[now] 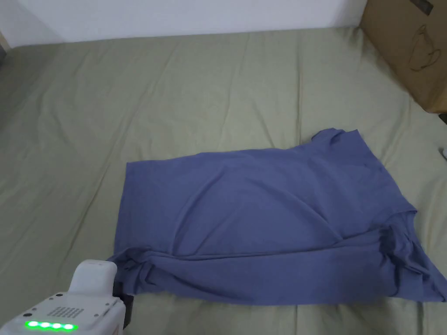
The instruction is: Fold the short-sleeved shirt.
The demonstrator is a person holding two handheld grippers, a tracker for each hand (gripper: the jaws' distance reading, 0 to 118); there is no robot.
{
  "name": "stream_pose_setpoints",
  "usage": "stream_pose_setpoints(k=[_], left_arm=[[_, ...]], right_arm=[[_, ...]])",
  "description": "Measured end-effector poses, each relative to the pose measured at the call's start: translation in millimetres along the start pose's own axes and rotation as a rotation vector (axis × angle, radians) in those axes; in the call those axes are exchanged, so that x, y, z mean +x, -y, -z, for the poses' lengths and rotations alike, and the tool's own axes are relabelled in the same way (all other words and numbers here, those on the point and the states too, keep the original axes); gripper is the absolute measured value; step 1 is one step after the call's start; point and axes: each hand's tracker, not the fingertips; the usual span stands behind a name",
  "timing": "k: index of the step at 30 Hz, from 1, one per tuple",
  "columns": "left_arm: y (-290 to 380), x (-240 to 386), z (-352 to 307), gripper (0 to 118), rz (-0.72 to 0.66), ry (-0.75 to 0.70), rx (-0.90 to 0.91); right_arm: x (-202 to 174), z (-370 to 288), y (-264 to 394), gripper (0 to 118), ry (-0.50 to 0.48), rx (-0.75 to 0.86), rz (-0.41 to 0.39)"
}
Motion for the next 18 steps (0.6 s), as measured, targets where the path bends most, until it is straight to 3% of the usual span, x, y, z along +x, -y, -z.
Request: stream_pose_setpoints(k=[1, 2, 3, 4, 7, 9, 11, 15, 17, 18], left_arm=[[-1.4, -3.2, 8.3, 96, -0.023, 0.05, -0.024], [-2.3, -6.9, 19.4, 118, -0.039, 0.074, -0.055], [-3.2, -7.9, 30.4, 109, -0.032, 0.074, -0.107], [-4.7, -8.3, 29.5, 105, -0.011, 0.106, -0.043], [-8.6, -2.8, 46.9, 113, 0.041, 0.046, -0.106], [-11.8, -0.1, 54.5, 110, 0.065, 0.042, -0.103], [-13.9, 1.7, 56.1, 92, 0.073, 0.049, -0.087], [-11.6, 3.9, 54.2, 68, 0.075, 0.067, -0.084], [-14.9, 1.1, 53.0, 65, 0.077, 0.087, -0.09], [-16.5, 1.4, 50.7, 53, 0.078, 0.089, -0.09]], right_arm=[[-3.3, 2.5, -0.6, 0, 0.001, -0.003, 0.002], [-6.8, 3.5, -2.1, 0, -0.001, -0.007, 0.004], [-11.2, 5.0, -3.8, 0, -0.004, -0.016, 0.007], [-3.0, 6.9, 1.2, 0, -0.008, -0.02, 0.017], [1.9, 12.1, 3.8, 0, -0.014, -0.041, 0.006], [-4.1, 18.4, 5.0, 0, -0.017, -0.055, 0.001], [-8.3, 20.3, 3.7, 0, -0.016, -0.065, -0.01], [-12.3, 24.7, 2.2, 0, -0.018, -0.089, -0.026], [-13.3, 26.4, 2.3, 0, -0.018, -0.102, -0.026], [-11.8, 27.2, 2.4, 0, -0.02, -0.106, -0.024]])
